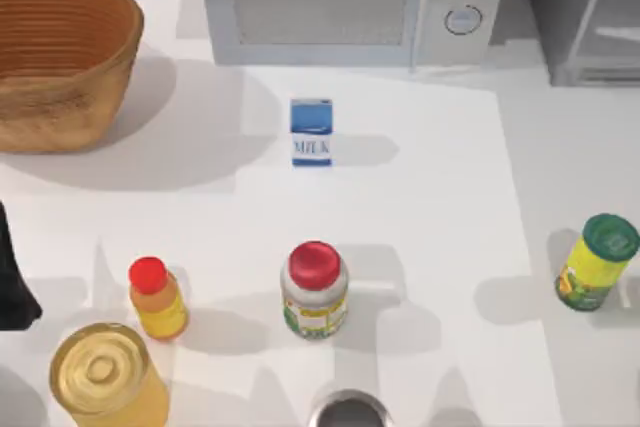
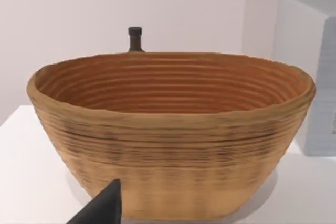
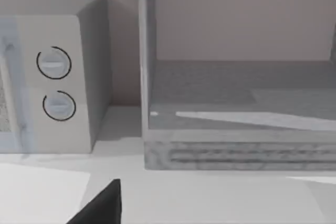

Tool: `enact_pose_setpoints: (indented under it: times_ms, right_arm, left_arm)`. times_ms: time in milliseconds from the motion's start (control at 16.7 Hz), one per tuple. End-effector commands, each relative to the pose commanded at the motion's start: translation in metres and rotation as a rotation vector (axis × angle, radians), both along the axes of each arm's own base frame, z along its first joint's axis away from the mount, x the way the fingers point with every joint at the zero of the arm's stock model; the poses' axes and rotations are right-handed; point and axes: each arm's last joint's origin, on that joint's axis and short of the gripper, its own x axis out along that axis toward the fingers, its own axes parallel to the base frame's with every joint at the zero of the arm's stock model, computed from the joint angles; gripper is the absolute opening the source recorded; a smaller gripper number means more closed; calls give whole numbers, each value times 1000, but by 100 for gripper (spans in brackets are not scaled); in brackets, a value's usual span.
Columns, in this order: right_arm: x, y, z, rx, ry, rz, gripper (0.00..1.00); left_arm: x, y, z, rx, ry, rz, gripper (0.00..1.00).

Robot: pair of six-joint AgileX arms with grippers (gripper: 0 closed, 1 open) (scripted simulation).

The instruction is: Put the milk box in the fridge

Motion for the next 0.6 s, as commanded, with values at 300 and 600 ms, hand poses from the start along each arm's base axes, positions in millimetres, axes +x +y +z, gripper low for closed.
enact_pose_setpoints:
  times_ms: [300,600]
  right_arm:
    - [1,5,13,13,9,41,100]
    - [20,30,64,73,88,166,100]
  left_arm:
    - [0,0,0,0,0,0,100]
    - [0,0,0,0,0,0,100]
